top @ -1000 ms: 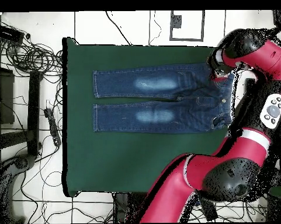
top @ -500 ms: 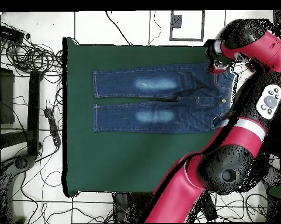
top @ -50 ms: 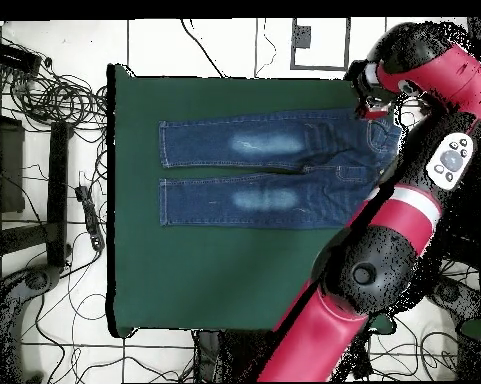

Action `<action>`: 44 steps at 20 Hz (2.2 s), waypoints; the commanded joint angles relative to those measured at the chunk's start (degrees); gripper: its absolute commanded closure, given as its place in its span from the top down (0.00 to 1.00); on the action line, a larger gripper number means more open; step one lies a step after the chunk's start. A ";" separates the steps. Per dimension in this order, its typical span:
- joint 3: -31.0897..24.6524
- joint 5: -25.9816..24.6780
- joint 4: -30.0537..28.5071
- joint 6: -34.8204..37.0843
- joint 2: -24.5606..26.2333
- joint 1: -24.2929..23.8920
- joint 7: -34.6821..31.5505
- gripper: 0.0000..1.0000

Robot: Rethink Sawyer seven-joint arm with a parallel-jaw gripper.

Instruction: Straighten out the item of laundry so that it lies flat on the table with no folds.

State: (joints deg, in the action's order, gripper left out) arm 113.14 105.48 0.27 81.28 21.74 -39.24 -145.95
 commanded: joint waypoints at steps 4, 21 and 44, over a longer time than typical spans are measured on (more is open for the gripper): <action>10.23 8.71 -0.94 -15.58 6.67 -2.23 34.59 0.00; 14.06 10.87 -2.47 -11.07 9.88 -3.35 43.52 0.00; 17.36 14.21 -3.65 -4.70 5.68 0.48 28.24 0.00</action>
State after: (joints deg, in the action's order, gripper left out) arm 123.88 121.40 -4.62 70.02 26.68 -42.80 -112.31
